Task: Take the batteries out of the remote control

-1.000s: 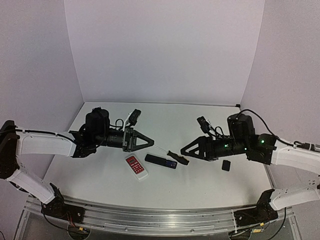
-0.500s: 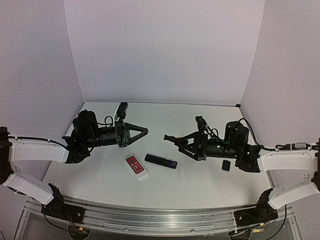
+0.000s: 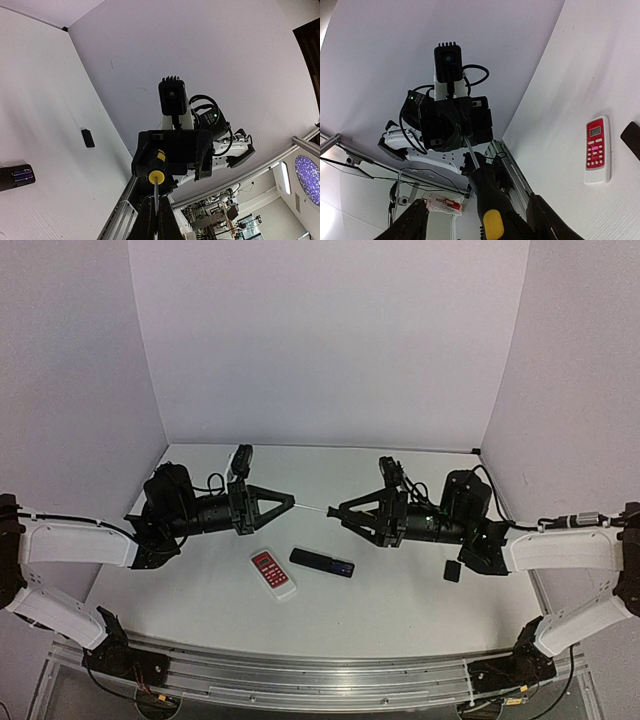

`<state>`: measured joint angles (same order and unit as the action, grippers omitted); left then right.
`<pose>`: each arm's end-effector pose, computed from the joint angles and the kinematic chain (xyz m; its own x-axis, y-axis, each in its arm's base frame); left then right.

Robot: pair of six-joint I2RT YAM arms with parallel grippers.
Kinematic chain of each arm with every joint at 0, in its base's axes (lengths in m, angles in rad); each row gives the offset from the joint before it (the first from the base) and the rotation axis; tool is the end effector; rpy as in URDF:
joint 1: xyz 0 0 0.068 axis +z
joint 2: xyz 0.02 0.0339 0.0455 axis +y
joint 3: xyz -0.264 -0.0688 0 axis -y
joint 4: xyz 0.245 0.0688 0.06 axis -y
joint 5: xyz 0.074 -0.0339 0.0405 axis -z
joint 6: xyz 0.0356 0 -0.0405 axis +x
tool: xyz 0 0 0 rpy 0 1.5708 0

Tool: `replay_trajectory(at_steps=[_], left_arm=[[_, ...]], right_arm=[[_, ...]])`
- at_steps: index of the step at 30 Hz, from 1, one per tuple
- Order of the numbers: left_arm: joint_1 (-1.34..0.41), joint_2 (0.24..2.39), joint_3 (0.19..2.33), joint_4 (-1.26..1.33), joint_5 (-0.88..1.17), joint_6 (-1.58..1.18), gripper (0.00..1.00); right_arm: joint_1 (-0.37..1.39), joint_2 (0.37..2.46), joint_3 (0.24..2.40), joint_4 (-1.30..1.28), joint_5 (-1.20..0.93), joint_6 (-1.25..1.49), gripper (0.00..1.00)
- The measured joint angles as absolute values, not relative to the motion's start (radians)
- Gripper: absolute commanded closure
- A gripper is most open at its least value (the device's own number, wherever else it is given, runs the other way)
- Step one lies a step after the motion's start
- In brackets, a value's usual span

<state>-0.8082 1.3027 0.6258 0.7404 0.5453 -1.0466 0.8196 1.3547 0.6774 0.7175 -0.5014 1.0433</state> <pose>0.1820 -0.2173 0.2680 -0.8228 -0.2103 -0.5280 0.5263 0.0686 -0.8475 0.1902 0.2288 0.2688 -0.8232 0.2286 -0.5197 -0.5113 0.0992 0.8536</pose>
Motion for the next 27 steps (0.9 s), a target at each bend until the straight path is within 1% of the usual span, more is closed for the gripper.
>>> replay_trajectory(at_steps=[4, 6, 7, 10, 12, 13, 15, 16, 17, 18, 19, 21, 22, 23, 27], left_arm=[[-0.808, 1.303, 0.626, 0.744, 0.546, -1.048, 1.0], [-0.808, 1.303, 0.626, 0.745, 0.546, -1.048, 1.0], [-0.808, 1.303, 0.626, 0.745, 0.546, -1.048, 1.0], [-0.808, 1.303, 0.626, 0.748, 0.549, -1.048, 1.0], [-0.808, 1.303, 0.628, 0.75, 0.553, -1.047, 1.0], [-0.808, 1.304, 0.631, 0.749, 0.555, -1.047, 1.0], [-0.804, 1.309, 0.635, 0.742, 0.559, -1.045, 1.0], [-0.803, 1.311, 0.64, 0.741, 0.562, -1.044, 0.98], [-0.802, 1.313, 0.644, 0.738, 0.563, -1.042, 0.87], [-0.802, 1.314, 0.649, 0.732, 0.564, -1.037, 0.63], [-0.801, 1.314, 0.658, 0.715, 0.563, -1.027, 0.38], [-0.802, 1.317, 0.678, 0.663, 0.558, -0.999, 0.05], [-0.803, 1.318, 0.69, 0.628, 0.55, -0.983, 0.01], [-0.804, 1.318, 0.701, 0.589, 0.541, -0.965, 0.0], [-0.805, 1.318, 0.735, 0.406, 0.458, -0.895, 0.0]], right_arm=[[0.82, 1.365, 0.683, 0.742, -0.51, 1.056, 0.49], [0.819, 1.365, 0.683, 0.747, -0.51, 1.057, 0.55], [0.819, 1.365, 0.683, 0.749, -0.509, 1.056, 0.6], [0.819, 1.366, 0.683, 0.75, -0.508, 1.06, 0.8], [0.819, 1.366, 0.683, 0.75, -0.508, 1.057, 0.97], [0.819, 1.367, 0.683, 0.752, -0.51, 1.058, 1.0], [0.819, 1.366, 0.686, 0.773, -0.511, 1.058, 1.0], [0.819, 1.366, 0.685, 0.774, -0.509, 1.059, 1.0], [0.818, 1.366, 0.685, 0.776, -0.507, 1.059, 1.0], [0.818, 1.366, 0.685, 0.778, -0.505, 1.059, 1.0], [0.818, 1.366, 0.685, 0.779, -0.5, 1.059, 1.0], [0.819, 1.366, 0.683, 0.78, -0.487, 1.059, 1.0], [0.819, 1.365, 0.68, 0.779, -0.481, 1.059, 1.0], [0.819, 1.363, 0.674, 0.775, -0.472, 1.058, 1.0], [0.82, 1.321, 0.645, 0.67, -0.421, 1.032, 1.0]])
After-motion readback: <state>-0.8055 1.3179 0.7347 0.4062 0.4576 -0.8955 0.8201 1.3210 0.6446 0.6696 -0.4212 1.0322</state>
